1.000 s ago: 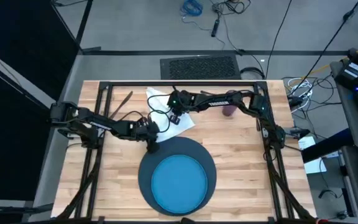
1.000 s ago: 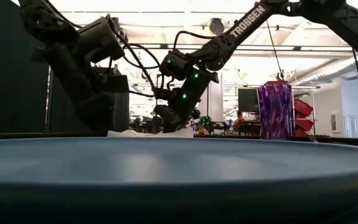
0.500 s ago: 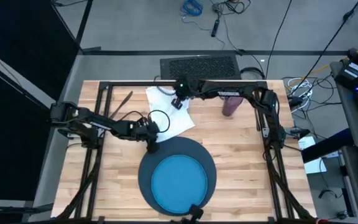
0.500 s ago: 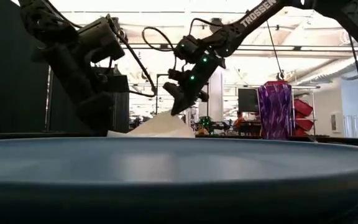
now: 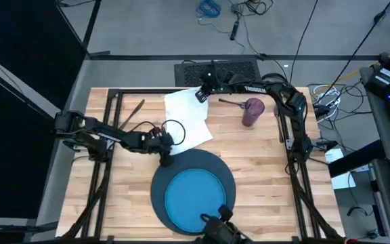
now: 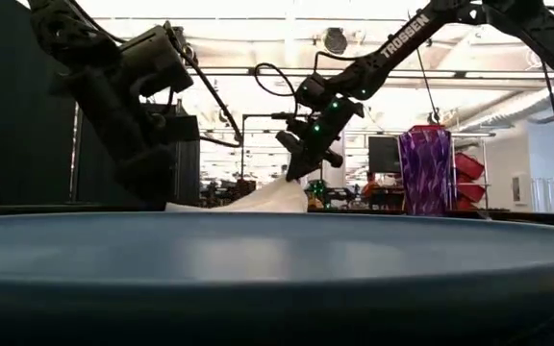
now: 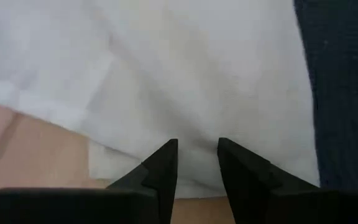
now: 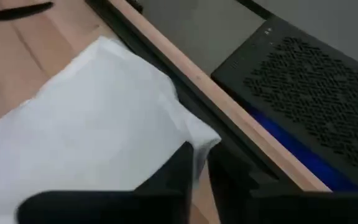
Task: Set table place
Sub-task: Fold the white napkin
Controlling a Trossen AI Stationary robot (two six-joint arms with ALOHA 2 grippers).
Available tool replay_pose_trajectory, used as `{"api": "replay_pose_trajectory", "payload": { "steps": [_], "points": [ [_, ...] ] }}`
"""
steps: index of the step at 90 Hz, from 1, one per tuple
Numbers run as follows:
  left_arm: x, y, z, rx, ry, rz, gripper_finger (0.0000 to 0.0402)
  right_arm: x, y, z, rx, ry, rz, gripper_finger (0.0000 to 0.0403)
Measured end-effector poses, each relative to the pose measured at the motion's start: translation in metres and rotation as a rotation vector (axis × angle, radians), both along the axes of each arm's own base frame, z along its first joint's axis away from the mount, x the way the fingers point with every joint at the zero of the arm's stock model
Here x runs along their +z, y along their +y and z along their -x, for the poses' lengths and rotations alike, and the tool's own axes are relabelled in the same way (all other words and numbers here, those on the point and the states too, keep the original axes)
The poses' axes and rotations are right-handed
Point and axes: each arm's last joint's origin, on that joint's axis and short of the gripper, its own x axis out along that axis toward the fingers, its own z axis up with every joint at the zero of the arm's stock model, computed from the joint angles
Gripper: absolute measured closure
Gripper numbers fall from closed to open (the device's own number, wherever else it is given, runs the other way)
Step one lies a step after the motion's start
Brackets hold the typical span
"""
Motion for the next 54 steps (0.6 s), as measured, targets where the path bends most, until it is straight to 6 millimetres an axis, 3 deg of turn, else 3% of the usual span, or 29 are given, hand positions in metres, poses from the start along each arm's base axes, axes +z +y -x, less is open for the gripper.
{"api": "replay_pose_trajectory", "payload": {
  "steps": [21,33,54],
  "points": [
    [0.000,0.001,0.000,-0.001,0.002,-0.017,0.0299,0.006,0.004,-0.010,0.027,-0.062,0.052,0.0227],
    [0.000,0.001,0.000,0.000,0.008,-0.020,0.0299,0.005,0.012,-0.011,0.042,-0.036,0.024,0.0184],
    [0.000,0.002,0.001,0.000,0.016,-0.055,0.0299,-0.004,0.069,-0.021,0.229,0.172,-0.113,0.0173]
  ]
}}
